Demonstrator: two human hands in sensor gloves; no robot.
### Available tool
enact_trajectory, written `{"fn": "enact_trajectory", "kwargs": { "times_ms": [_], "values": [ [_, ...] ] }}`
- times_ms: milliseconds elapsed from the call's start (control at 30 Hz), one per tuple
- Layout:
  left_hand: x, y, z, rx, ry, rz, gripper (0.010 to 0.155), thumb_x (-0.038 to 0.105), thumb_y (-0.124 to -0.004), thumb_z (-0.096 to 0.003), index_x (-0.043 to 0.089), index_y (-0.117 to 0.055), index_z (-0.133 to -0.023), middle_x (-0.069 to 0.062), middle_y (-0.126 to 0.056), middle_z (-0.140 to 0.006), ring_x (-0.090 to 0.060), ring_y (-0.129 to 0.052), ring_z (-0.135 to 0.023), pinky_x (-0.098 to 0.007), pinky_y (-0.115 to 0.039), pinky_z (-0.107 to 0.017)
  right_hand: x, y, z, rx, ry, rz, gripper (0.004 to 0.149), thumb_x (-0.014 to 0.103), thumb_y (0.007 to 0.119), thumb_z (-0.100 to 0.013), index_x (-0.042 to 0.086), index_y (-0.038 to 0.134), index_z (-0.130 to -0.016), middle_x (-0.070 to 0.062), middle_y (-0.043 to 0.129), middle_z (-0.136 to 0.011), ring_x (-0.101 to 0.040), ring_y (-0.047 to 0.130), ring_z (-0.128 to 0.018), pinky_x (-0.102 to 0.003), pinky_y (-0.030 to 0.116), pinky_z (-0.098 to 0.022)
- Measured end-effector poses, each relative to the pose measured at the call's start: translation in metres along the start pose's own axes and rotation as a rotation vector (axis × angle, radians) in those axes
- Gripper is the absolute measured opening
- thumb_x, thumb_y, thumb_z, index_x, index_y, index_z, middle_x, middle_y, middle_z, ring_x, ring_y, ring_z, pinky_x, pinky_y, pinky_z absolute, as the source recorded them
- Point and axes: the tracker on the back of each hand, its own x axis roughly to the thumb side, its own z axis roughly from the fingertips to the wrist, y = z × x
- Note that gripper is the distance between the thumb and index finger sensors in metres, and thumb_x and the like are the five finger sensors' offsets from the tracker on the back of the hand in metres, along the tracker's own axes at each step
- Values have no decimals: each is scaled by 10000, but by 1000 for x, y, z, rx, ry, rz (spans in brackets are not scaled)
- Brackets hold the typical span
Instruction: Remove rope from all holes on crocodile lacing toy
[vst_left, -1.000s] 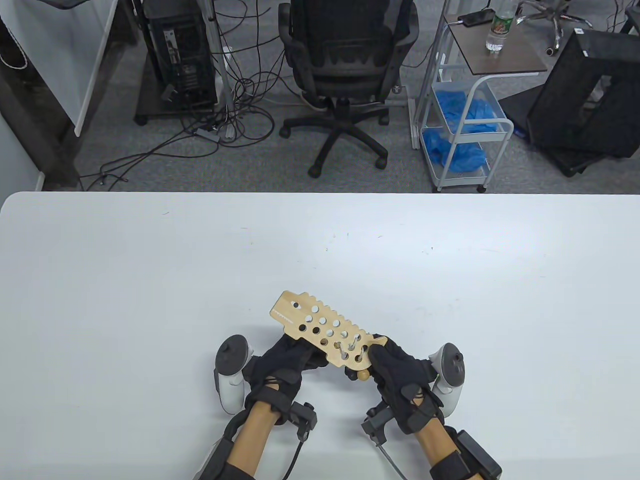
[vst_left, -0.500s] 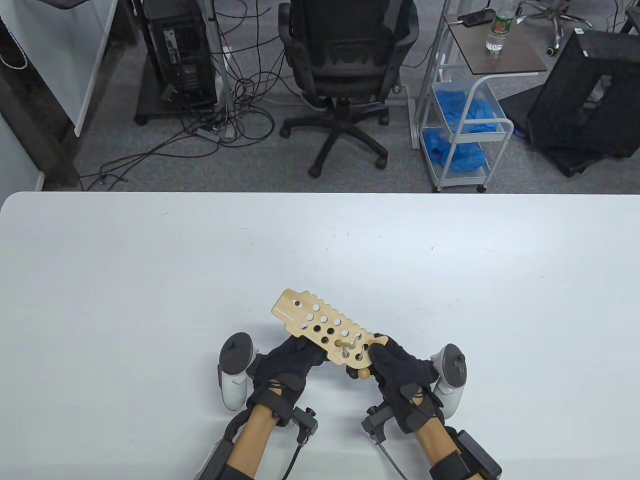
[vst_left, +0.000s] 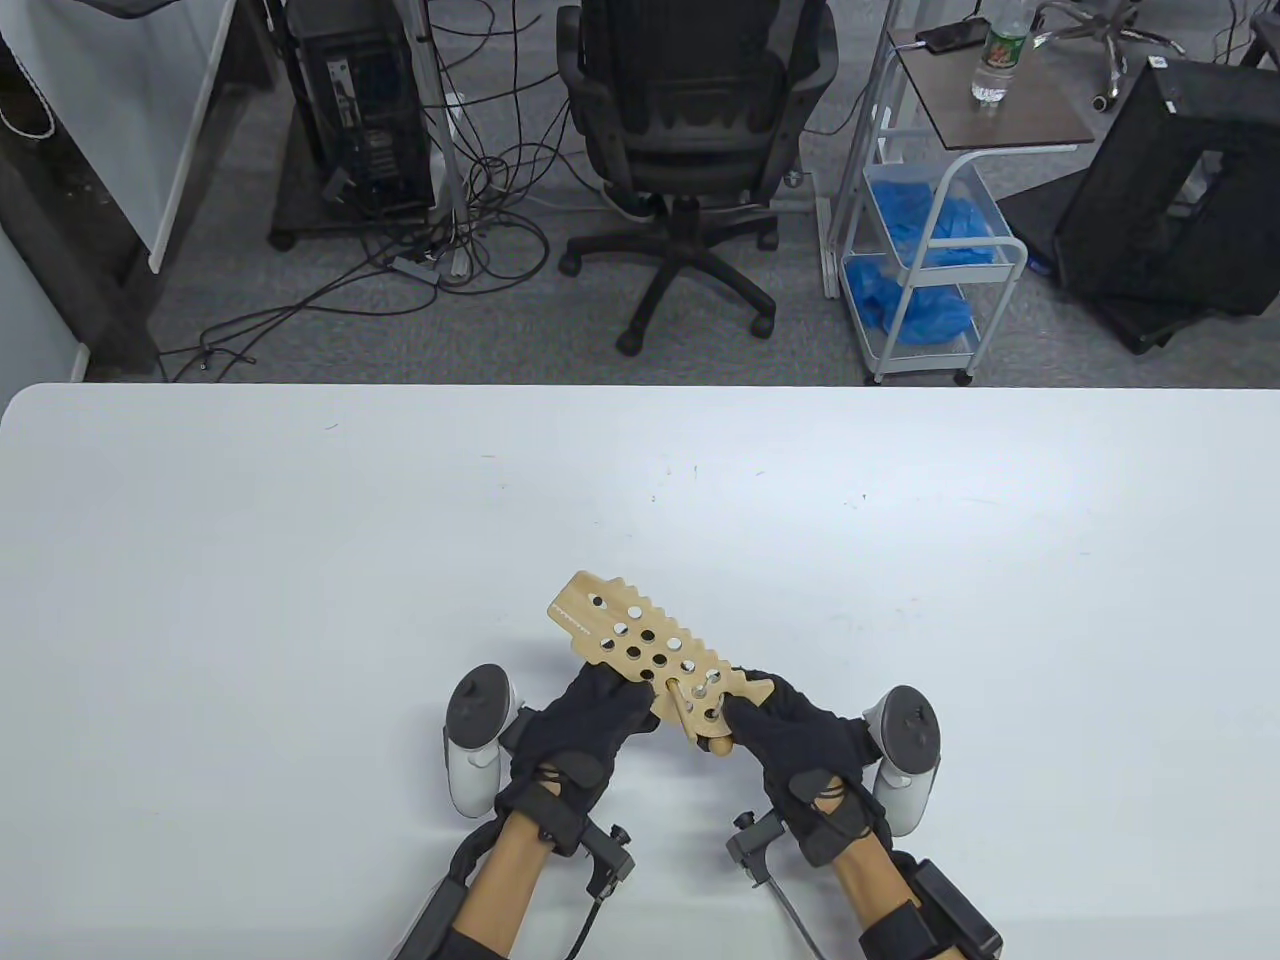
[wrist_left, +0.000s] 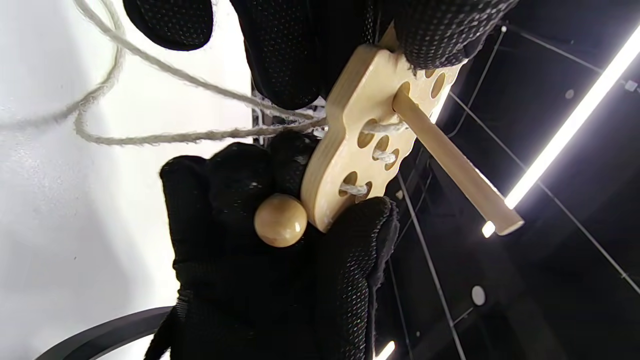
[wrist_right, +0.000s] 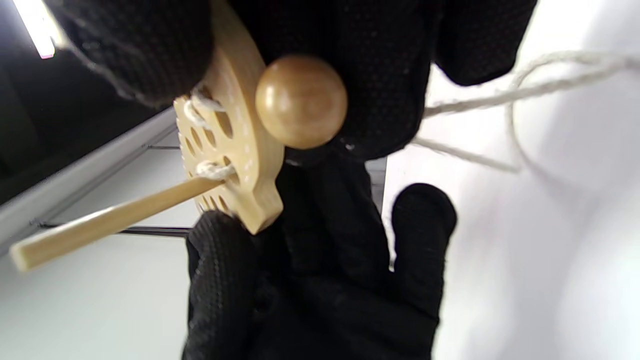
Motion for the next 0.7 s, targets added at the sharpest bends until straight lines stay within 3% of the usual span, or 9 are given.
{"fn": "enact_trajectory", "kwargs": {
  "times_ms": [233, 333, 500, 600, 700],
  "values": [
    [1, 0, 0, 13, 1, -18, 659, 415, -706, -543, 337, -451, -1146, 112, -889, -994, -195, -863, -901, -611, -650, -718, 6, 6, -2, 120, -19, 201, 480, 349, 916, -366, 122, 811, -776, -158, 965, -695, -377, 976, -538, -657, 704, -531],
    [3, 2, 0, 24, 25, -77, 654, 427, -695, -544, 303, -464, -1143, 87, -905, -975, -213, -873, -888, -619, -651, -708, 6, 5, -1, 92, -15, 229, 462, 327, 917, -365, 117, 843, -769, -183, 978, -684, -385, 986, -516, -659, 708, -526],
    [2, 3, 1, -9, 72, -132, 771, 556, -704, -527, 245, -407, -1166, -8, -836, -1032, -283, -825, -913, -664, -607, -706, 7, 5, 0, 40, -16, 273, 445, 311, 919, -364, 120, 871, -763, -200, 982, -683, -395, 988, -501, -655, 712, -522],
    [3, 1, 0, -16, 101, -262, 808, 585, -733, -506, 234, -423, -1165, -42, -839, -1031, -300, -836, -897, -670, -615, -692, 10, 3, 1, 0, -42, 328, 443, 318, 918, -364, 127, 874, -761, -198, 984, -680, -391, 990, -496, -650, 716, -522],
    [9, -1, 2, 62, 104, -515, 814, 614, -753, -475, 222, -503, -1143, -20, -917, -952, -266, -921, -795, -625, -694, -652, 14, 3, 2, -27, -75, 400, 441, 322, 914, -365, 125, 877, -758, -200, 986, -673, -390, 992, -483, -648, 722, -515]
  ]
}}
